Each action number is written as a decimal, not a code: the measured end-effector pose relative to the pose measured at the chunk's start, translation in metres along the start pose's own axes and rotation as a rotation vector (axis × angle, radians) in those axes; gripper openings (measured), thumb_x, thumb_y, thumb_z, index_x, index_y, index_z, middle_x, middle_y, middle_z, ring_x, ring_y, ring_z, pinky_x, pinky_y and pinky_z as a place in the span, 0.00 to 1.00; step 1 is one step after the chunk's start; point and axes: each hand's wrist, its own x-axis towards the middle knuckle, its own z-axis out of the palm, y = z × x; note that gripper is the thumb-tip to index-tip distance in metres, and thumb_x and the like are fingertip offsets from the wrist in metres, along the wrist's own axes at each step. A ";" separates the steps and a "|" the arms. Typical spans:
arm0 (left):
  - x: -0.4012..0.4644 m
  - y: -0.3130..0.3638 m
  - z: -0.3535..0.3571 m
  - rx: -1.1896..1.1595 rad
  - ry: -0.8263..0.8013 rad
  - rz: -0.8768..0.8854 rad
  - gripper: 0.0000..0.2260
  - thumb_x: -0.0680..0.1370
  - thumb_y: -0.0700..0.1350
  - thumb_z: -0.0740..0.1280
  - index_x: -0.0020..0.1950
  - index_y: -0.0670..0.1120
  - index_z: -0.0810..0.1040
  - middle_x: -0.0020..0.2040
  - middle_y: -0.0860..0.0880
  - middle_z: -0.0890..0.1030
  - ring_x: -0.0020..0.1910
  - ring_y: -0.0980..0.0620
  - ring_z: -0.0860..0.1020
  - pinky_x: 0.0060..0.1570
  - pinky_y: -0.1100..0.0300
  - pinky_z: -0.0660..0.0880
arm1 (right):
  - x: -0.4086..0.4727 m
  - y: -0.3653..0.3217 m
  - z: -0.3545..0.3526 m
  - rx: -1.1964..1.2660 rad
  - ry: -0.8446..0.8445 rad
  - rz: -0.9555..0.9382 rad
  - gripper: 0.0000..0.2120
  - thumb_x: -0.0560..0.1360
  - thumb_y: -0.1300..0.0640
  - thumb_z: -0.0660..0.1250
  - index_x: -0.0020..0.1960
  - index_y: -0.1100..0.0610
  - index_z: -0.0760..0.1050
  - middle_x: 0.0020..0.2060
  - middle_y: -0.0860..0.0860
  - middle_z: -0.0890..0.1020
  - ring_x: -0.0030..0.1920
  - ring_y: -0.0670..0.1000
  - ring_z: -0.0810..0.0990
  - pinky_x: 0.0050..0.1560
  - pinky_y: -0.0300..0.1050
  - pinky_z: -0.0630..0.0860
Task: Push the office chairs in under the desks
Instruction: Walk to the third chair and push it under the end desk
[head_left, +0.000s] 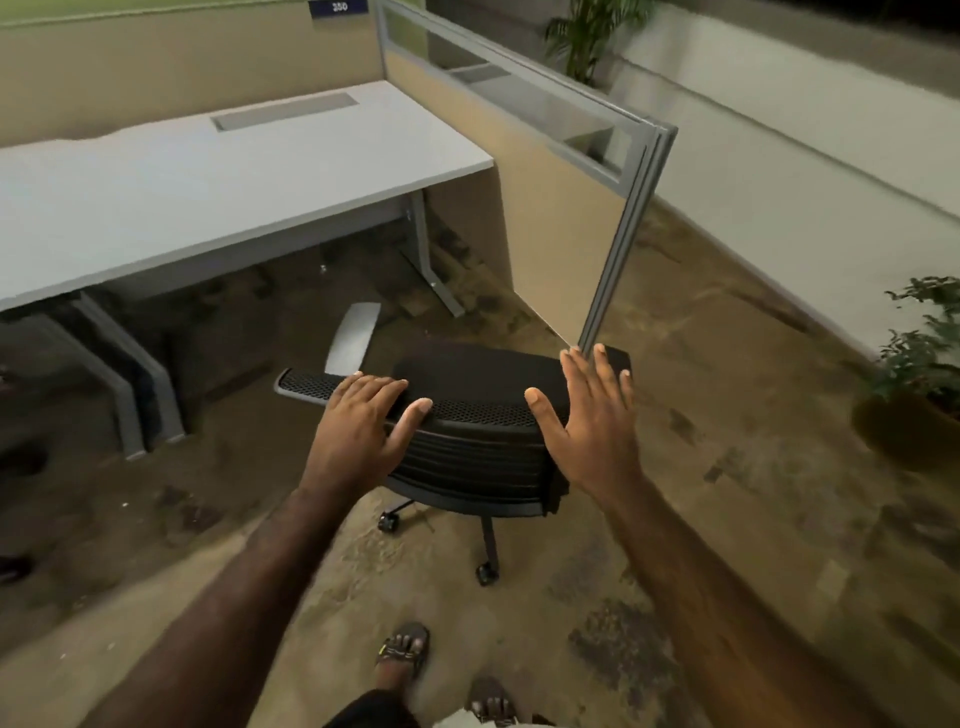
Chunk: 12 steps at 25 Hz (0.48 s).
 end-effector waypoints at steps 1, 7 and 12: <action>0.001 0.001 -0.001 -0.016 -0.012 0.012 0.31 0.84 0.67 0.55 0.69 0.44 0.82 0.67 0.46 0.84 0.70 0.47 0.77 0.79 0.51 0.61 | 0.001 0.001 0.001 0.006 0.036 -0.004 0.41 0.84 0.28 0.47 0.86 0.55 0.62 0.85 0.52 0.64 0.88 0.53 0.51 0.87 0.61 0.45; -0.021 0.007 -0.002 -0.019 -0.022 -0.042 0.31 0.83 0.68 0.57 0.69 0.44 0.81 0.67 0.47 0.83 0.70 0.48 0.76 0.79 0.51 0.59 | -0.005 0.001 0.013 0.142 0.132 -0.040 0.37 0.85 0.35 0.57 0.85 0.57 0.63 0.83 0.55 0.68 0.86 0.56 0.59 0.85 0.60 0.52; -0.030 0.006 0.001 0.004 0.005 -0.081 0.33 0.84 0.69 0.54 0.73 0.46 0.78 0.70 0.48 0.81 0.72 0.49 0.74 0.81 0.51 0.58 | 0.007 0.002 0.014 0.173 0.114 -0.087 0.35 0.86 0.36 0.54 0.85 0.56 0.65 0.83 0.54 0.69 0.86 0.55 0.60 0.85 0.61 0.55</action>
